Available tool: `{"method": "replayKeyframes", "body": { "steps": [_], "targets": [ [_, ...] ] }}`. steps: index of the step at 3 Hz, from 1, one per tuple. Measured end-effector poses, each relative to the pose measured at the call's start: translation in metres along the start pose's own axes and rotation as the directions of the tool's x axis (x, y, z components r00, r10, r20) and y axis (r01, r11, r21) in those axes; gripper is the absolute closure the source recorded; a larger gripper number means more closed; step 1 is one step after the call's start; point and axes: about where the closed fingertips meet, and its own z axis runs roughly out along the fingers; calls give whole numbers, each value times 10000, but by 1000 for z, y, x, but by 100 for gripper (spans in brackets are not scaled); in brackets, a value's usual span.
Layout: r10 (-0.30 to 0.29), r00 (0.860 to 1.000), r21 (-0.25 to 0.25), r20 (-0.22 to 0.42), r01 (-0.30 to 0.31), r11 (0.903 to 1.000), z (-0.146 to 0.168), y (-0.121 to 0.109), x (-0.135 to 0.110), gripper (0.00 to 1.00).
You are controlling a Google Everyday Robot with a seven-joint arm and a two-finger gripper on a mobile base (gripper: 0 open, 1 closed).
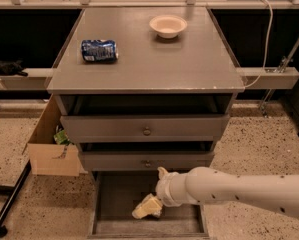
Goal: Pick 7up can from bottom drawer and place on counter
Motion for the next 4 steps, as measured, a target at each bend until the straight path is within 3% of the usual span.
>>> {"method": "replayKeyframes", "body": {
  "steps": [1,2,3,4],
  "targets": [
    [1087,9933,654,-389,-1060,9922,19,-6,3,0],
    [3007,9520,2632,-564,-2764,9243,-17,-34,30,0],
    [4064,9043,4374,-1303,-3154,8421,-42,-53,105,0],
    [4358,8824,5338,-1773,-2858,7959,-64,-64,141,0]
  ]
}}
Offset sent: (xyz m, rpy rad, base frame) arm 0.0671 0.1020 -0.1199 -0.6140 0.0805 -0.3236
